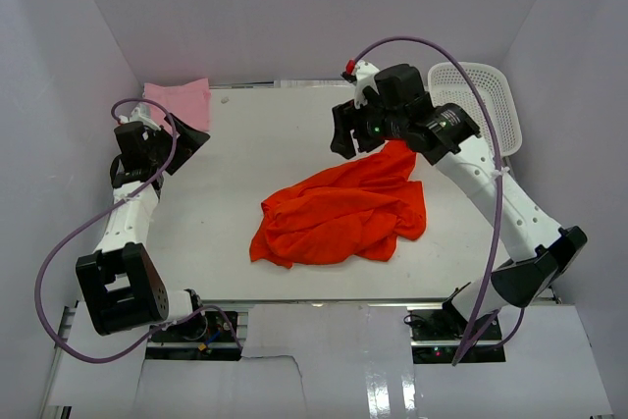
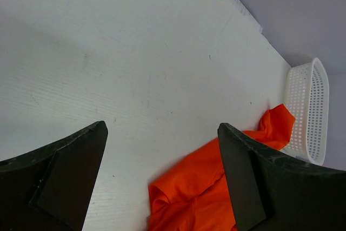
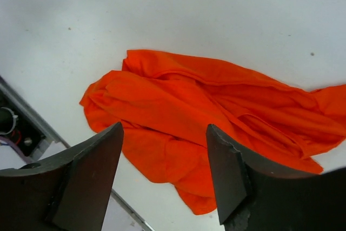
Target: Fold and stack the t-shirts
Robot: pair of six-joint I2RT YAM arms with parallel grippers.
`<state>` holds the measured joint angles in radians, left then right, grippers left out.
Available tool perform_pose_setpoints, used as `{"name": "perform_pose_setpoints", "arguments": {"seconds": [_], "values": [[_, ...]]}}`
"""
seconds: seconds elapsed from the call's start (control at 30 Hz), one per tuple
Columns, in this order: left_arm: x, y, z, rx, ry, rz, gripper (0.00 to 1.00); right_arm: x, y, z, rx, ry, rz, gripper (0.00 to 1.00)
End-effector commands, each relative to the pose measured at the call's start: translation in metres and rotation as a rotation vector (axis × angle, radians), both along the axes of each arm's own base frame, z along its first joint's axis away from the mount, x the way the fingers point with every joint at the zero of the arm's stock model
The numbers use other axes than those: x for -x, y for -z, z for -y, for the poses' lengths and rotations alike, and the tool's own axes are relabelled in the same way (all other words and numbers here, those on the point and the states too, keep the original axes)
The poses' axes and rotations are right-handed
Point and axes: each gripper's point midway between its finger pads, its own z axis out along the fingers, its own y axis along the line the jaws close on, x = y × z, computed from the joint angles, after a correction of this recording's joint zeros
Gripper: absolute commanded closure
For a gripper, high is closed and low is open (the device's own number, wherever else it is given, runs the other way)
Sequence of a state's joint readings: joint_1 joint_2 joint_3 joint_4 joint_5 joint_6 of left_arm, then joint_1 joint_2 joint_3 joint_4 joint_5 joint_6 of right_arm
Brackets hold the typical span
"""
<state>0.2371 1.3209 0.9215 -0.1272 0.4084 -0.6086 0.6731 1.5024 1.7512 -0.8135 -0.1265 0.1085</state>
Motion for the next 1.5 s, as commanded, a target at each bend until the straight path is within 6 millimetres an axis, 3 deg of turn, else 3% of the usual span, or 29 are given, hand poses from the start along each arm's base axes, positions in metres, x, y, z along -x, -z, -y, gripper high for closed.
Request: {"name": "perform_pose_setpoints", "arguments": {"seconds": [0.0, 0.17, 0.2, 0.3, 0.33, 0.43, 0.57, 0.8, 1.03, 1.1, 1.13, 1.2, 1.3, 1.43, 1.47], "values": [[-0.003, -0.012, 0.003, -0.015, 0.018, 0.037, 0.06, 0.005, 0.006, 0.009, 0.107, -0.026, 0.083, 0.30], [-0.003, -0.011, 0.001, -0.019, 0.011, 0.030, 0.06, 0.020, 0.060, 0.002, 0.258, -0.049, 0.006, 0.30], [-0.003, -0.010, 0.001, -0.019, 0.008, 0.025, 0.06, 0.024, 0.078, -0.002, 0.273, -0.061, -0.018, 0.30], [-0.003, -0.008, 0.000, -0.019, 0.007, 0.016, 0.06, 0.026, 0.098, -0.013, 0.234, -0.078, -0.037, 0.29], [-0.004, -0.007, 0.000, -0.017, 0.005, 0.013, 0.06, 0.029, 0.118, -0.011, 0.253, -0.074, -0.075, 0.29], [-0.004, -0.006, 0.000, -0.015, 0.008, 0.007, 0.06, 0.031, 0.145, -0.019, 0.249, -0.098, -0.121, 0.28], [-0.004, -0.005, 0.000, -0.016, 0.006, 0.003, 0.06, 0.028, 0.165, -0.029, 0.254, -0.123, -0.113, 0.26], [-0.004, -0.004, 0.000, -0.017, 0.008, 0.002, 0.06, 0.000, 0.201, -0.032, 0.362, -0.120, -0.058, 0.25], [-0.004, -0.004, 0.000, -0.019, 0.009, 0.002, 0.06, -0.023, 0.224, -0.040, 0.436, -0.107, -0.043, 0.25], [-0.005, -0.004, 0.000, -0.019, 0.009, 0.001, 0.06, -0.028, 0.232, -0.043, 0.449, -0.112, -0.053, 0.31], [-0.005, -0.003, -0.001, -0.020, 0.008, 0.001, 0.06, -0.027, 0.234, -0.045, 0.441, -0.123, -0.062, 0.63], [-0.005, -0.003, 0.000, -0.020, 0.010, 0.000, 0.06, -0.029, 0.230, -0.050, 0.417, -0.116, -0.073, 0.88], [-0.005, -0.004, -0.001, -0.022, 0.008, 0.001, 0.06, -0.028, 0.211, -0.058, 0.362, -0.123, -0.061, 0.92], [-0.005, -0.003, 0.000, -0.021, 0.012, 0.000, 0.06, -0.032, 0.162, -0.067, 0.275, -0.116, -0.017, 0.92], [-0.005, -0.003, 0.000, -0.020, 0.013, 0.000, 0.06, -0.024, 0.152, -0.073, 0.223, -0.154, -0.054, 0.92]]}}
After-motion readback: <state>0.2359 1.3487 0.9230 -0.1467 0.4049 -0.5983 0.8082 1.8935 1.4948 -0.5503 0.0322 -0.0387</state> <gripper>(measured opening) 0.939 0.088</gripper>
